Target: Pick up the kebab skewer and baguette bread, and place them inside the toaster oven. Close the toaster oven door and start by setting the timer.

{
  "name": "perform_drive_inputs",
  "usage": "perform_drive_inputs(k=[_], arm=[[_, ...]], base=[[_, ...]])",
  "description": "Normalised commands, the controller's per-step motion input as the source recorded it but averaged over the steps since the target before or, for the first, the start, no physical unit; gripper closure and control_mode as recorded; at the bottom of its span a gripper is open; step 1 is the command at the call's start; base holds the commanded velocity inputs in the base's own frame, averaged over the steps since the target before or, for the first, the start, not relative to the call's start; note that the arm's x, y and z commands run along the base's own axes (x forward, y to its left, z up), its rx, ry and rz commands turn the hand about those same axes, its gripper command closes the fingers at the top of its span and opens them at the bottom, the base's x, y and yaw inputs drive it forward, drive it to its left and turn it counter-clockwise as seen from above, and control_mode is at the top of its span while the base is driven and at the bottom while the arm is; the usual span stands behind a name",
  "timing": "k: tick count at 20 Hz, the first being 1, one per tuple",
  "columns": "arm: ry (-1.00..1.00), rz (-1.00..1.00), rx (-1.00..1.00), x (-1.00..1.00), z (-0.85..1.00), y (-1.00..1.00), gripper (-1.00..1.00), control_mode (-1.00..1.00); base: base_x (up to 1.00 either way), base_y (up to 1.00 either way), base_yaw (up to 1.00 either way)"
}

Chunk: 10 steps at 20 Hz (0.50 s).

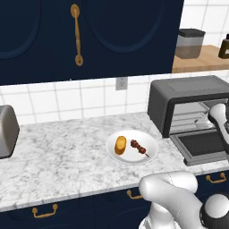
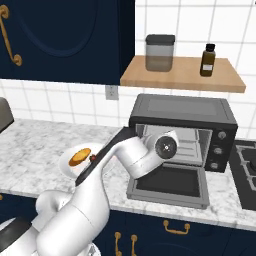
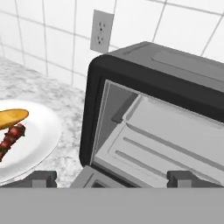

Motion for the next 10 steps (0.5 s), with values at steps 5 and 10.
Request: perform_drive_inputs(k=[5, 10], arm=[[-0.13, 0.01, -0.04, 0.09, -0.2, -0.36, -1.0, -1.0], [-0.13, 0.0, 0.0, 0.31, -0.23, -0.17, -1.0, -1.0]], base=[[0.0, 0.0, 0.0], [0.0, 0.0, 0.0]])
